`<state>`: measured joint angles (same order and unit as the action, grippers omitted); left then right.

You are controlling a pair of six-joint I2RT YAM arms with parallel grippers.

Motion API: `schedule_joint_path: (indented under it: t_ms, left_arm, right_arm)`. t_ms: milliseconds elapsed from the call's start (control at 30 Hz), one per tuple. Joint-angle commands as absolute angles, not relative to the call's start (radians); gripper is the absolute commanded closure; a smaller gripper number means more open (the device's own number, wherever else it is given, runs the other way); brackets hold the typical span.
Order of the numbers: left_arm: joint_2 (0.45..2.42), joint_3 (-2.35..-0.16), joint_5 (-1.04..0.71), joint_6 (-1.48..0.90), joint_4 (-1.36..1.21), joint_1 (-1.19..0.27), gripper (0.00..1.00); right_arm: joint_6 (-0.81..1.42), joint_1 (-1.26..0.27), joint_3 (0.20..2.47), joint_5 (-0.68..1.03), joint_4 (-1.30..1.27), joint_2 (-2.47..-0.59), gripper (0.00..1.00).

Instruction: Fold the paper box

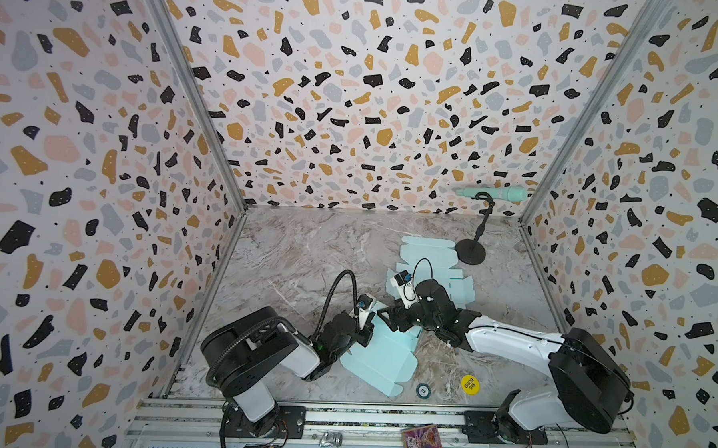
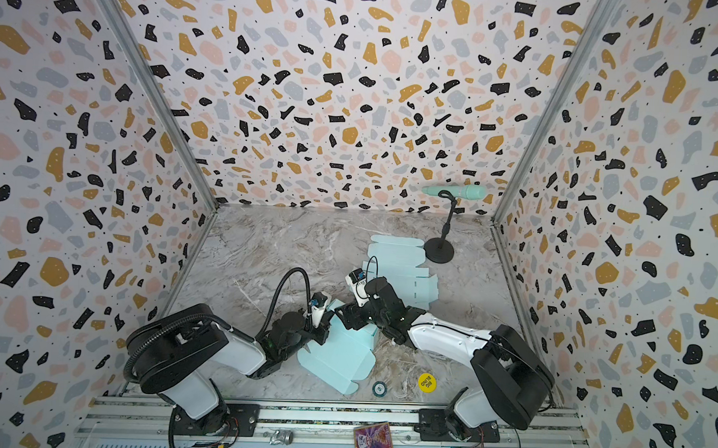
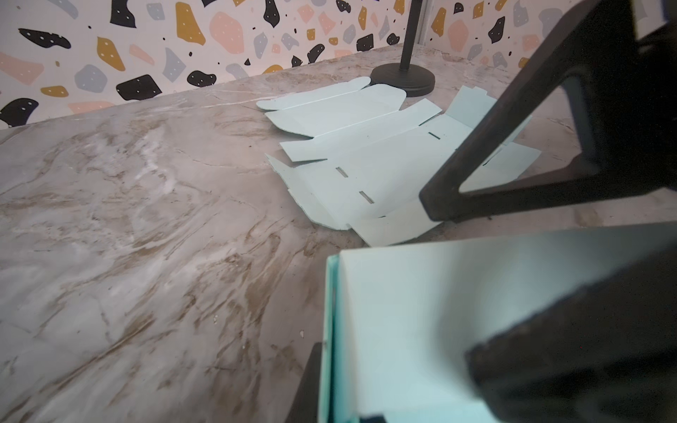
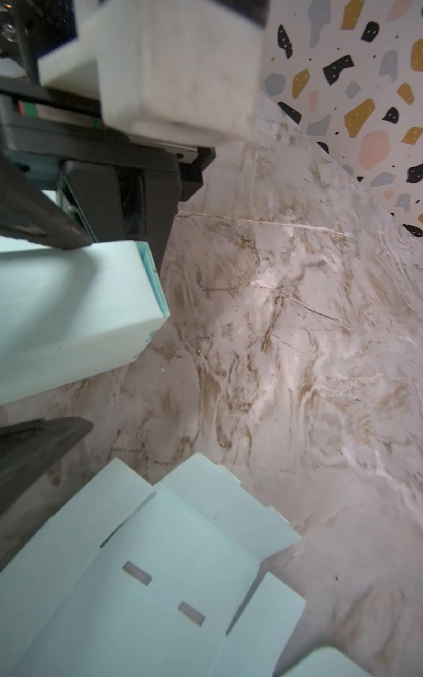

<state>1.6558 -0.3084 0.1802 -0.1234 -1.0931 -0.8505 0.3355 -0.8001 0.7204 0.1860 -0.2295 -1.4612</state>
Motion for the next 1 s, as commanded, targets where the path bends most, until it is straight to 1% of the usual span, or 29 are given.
schedule_joint_path:
  t_ms: [0,133,233,433,567,767,967]
  left_arm:
    - [1.683,-0.326,0.211,-0.111,-1.101,-0.862,0.95]
    - [1.705,-0.327,0.242,-0.123,-1.125,-0.866,0.94]
    - [1.724,-0.322,0.266,-0.132,-1.154,-0.866,0.92]
    - [1.767,-0.324,0.293,-0.138,-1.188,-0.865,0.90]
    - [1.787,-0.325,0.294,-0.138,-1.201,-0.865,0.85]
    - [1.776,-0.302,0.274,-0.149,-1.219,-0.865,0.80]
    - [1.749,-0.276,0.257,-0.160,-1.220,-0.865,0.79]
  right_arm:
    - [0.362,-0.795,0.745,0.208,-0.198,-1.502,0.35]
    - [0.382,-0.794,0.752,0.220,-0.201,-1.542,0.47]
    - [0.402,-0.790,0.737,0.226,-0.210,-1.541,0.52]
    - [0.424,-0.792,0.726,0.235,-0.205,-1.556,0.53]
    - [0.421,-0.793,0.729,0.223,-0.189,-1.551,0.54]
    - [0.415,-0.795,0.731,0.206,-0.173,-1.517,0.55]
    - [0.416,-0.817,0.740,0.190,-0.159,-1.508,0.56]
